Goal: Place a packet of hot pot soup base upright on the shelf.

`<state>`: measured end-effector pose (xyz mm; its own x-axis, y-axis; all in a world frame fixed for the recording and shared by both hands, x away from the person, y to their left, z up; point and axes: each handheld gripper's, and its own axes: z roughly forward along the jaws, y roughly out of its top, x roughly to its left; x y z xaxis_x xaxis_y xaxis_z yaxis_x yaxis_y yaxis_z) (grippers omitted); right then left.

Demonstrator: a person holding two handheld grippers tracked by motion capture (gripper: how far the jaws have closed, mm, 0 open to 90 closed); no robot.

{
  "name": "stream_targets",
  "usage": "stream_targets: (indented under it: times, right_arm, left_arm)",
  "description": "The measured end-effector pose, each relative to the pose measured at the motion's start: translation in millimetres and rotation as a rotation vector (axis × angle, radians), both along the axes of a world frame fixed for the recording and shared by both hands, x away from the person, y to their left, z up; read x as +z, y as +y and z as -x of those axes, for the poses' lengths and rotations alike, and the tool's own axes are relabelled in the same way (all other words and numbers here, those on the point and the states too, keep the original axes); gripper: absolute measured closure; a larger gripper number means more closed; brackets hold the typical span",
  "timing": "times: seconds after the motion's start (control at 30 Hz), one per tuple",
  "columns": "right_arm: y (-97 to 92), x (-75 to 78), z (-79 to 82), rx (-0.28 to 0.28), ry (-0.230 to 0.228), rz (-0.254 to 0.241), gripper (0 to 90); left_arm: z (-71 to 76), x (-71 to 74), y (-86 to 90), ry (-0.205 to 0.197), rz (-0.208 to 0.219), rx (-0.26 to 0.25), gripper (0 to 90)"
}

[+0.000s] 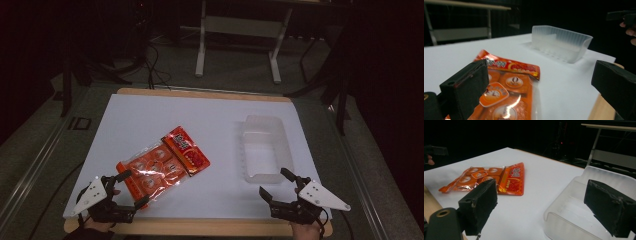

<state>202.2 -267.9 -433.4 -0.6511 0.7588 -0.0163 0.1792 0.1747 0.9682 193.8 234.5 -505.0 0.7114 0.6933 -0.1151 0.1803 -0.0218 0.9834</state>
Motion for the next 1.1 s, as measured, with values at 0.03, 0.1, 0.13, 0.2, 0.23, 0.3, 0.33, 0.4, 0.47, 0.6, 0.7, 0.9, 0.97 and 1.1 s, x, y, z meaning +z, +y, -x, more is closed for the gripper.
stream_targets:
  times: [0.03,0.1,0.13,0.2,0.23,0.3,0.33,0.4,0.47,0.6,0.7,0.9,0.97,1.1]
  right_arm:
    - [0.0,0.0,0.0,0.0,0.0,0.0,11.2]
    - [0.4,0.2,0.3,0.006,-0.001,0.002,11.2]
    - [1.6,0.2,1.6,0.006,-0.014,0.007,11.2]
    - [3.9,0.4,3.2,0.0,-0.042,0.031,11.2]
    - [4.5,0.5,3.5,-0.002,-0.05,0.037,11.2]
    - [5.3,0.5,4.1,0.005,-0.055,0.041,11.2]
    - [5.8,0.4,4.1,0.006,-0.057,0.045,11.2]
    - [6.2,0.3,4.4,0.016,-0.057,0.046,11.2]
    - [7.3,0.8,4.9,0.016,-0.06,0.047,11.2]
    - [8.7,5.8,7.1,0.021,-0.065,0.039,12.7]
    - [9.9,11.3,8.8,0.038,-0.07,0.036,12.6]
    - [12.8,18.3,11.4,0.071,-0.086,0.048,10.6]
    - [14.4,20.3,12.4,0.055,-0.102,0.045,10.6]
    - [16.6,21.5,12.0,0.07,-0.101,0.048,10.6]
  left_arm:
    - [0.1,0.3,-0.7,0.011,-0.005,-0.001,1.7]
    - [-0.1,1.4,-2.0,0.034,0.004,-0.037,1.7]
    - [0.5,1.6,-3.8,0.038,0.0,-0.047,1.4]
    - [2.0,2.0,-8.1,0.029,-0.022,-0.065,1.4]
    - [2.6,2.3,-9.0,0.021,-0.031,-0.062,1.4]
    - [2.8,3.4,-9.7,0.021,-0.024,-0.085,1.4]
    - [2.7,3.7,-9.4,0.022,-0.017,-0.082,1.4]
    - [1.9,4.7,-7.9,0.028,-0.012,-0.085,1.4]
    - [1.3,7.4,-6.0,0.038,-0.009,-0.087,1.4]
    - [-0.2,19.3,-3.5,0.08,0.0,-0.149,2.1]
    - [-1.1,29.1,-1.7,0.101,0.014,-0.209,7.4]
    - [-8.4,49.1,-0.5,0.063,-0.053,-0.157,4.3]
    - [-12.7,56.9,0.7,0.044,-0.059,-0.157,3.9]
    - [-29.5,68.9,-5.5,0.095,-0.154,-0.238,3.7]
